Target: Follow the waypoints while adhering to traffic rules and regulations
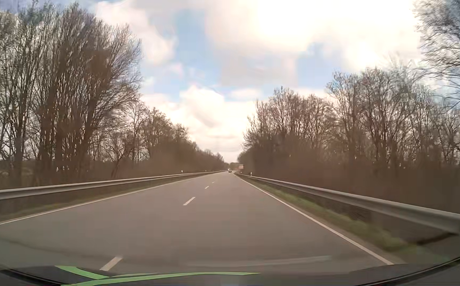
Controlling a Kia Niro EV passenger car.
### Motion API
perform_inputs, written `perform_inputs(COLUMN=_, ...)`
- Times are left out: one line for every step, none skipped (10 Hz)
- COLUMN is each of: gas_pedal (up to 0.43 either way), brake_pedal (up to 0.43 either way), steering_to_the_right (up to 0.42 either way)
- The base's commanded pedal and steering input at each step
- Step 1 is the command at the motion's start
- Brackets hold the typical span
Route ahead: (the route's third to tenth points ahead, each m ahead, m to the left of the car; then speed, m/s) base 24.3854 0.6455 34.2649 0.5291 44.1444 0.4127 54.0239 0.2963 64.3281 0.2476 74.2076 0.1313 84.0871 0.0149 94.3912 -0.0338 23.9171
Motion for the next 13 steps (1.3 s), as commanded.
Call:
perform_inputs(gas_pedal=0.197, brake_pedal=0.0, steering_to_the_right=0.001)
perform_inputs(gas_pedal=0.197, brake_pedal=0.0, steering_to_the_right=0.0)
perform_inputs(gas_pedal=0.197, brake_pedal=0.0, steering_to_the_right=0.0)
perform_inputs(gas_pedal=0.189, brake_pedal=0.0, steering_to_the_right=0.0)
perform_inputs(gas_pedal=0.189, brake_pedal=0.0, steering_to_the_right=0.001)
perform_inputs(gas_pedal=0.177, brake_pedal=0.0, steering_to_the_right=0.0)
perform_inputs(gas_pedal=0.177, brake_pedal=0.0, steering_to_the_right=0.0)
perform_inputs(gas_pedal=0.177, brake_pedal=0.0, steering_to_the_right=0.001)
perform_inputs(gas_pedal=0.169, brake_pedal=0.0, steering_to_the_right=0.001)
perform_inputs(gas_pedal=0.169, brake_pedal=0.0, steering_to_the_right=0.001)
perform_inputs(gas_pedal=0.169, brake_pedal=0.0, steering_to_the_right=0.001)
perform_inputs(gas_pedal=0.169, brake_pedal=0.0, steering_to_the_right=0.001)
perform_inputs(gas_pedal=0.169, brake_pedal=0.0, steering_to_the_right=0.0)
